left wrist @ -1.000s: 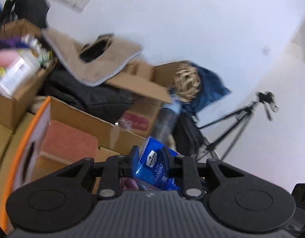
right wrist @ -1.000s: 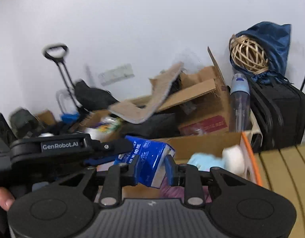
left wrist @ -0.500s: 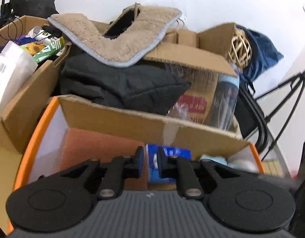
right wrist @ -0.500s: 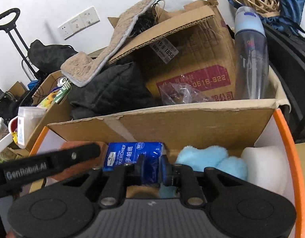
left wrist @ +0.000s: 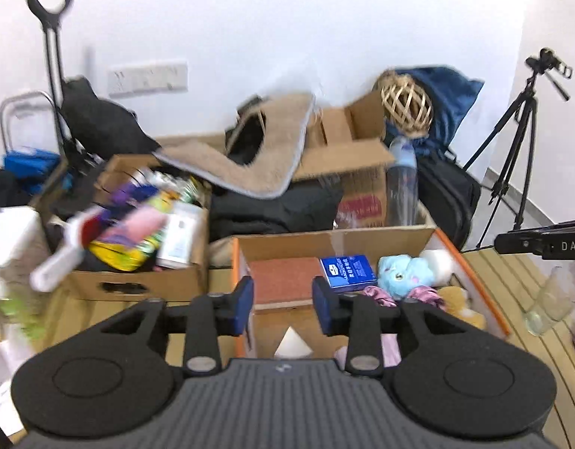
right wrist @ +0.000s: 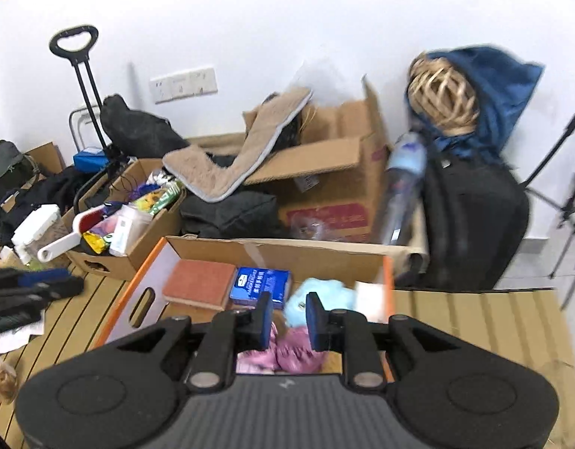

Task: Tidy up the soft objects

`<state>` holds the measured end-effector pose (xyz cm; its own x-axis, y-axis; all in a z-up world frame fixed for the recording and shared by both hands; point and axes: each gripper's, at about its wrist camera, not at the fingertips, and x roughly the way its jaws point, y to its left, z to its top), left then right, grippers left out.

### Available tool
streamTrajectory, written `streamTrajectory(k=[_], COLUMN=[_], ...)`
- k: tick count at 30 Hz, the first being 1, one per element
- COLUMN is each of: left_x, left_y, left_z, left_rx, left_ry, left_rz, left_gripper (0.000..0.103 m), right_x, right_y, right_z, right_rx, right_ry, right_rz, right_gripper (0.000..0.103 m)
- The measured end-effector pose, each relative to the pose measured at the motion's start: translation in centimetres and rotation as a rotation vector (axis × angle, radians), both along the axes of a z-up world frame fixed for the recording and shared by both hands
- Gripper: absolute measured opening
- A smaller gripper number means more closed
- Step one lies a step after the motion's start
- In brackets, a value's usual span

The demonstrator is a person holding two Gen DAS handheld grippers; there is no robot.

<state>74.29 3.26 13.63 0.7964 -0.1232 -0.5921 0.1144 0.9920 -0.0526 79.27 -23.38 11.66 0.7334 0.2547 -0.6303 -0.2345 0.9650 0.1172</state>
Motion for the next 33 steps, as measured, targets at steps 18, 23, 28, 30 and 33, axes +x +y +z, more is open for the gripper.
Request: streamTrajectory(k=[18,23,28,30,33], left_x=[-36.9,-39.8,-39.7,-39.4,-37.6], left_y=[-0.6,-1.9,-2.5,-2.8,-3.4], left_z=[-10.0,-12.8,-12.3,-12.3,-12.3], left_rx=[-0.029,0.065,0.023,0.006,-0.038], left_ry=[-0.274,-0.208,-0.241,-0.233,-0.215], left_rz=[0.113,0.074,0.067,0.062,0.037], left_gripper=[0.099,0.100,0.100,0.100,0.100], right_x=[-36.9,-42.5,-43.0,-42.6,-41.5], right_y=[-1.3,-1.3,-1.5,-1.4,-1.9], right_z=[-9.3,-13.7,-14.6,-15.1,-15.8], right_rx=[0.050,0.108,0.081,0.086,0.114], right_ry=[-0.386,-0.300,-0.287,-0.285,-0.297], right_rz=[0.042,0.060,0.020,0.011,-0.001], right_gripper=[0.058,0.063,0.063,0.063,0.063])
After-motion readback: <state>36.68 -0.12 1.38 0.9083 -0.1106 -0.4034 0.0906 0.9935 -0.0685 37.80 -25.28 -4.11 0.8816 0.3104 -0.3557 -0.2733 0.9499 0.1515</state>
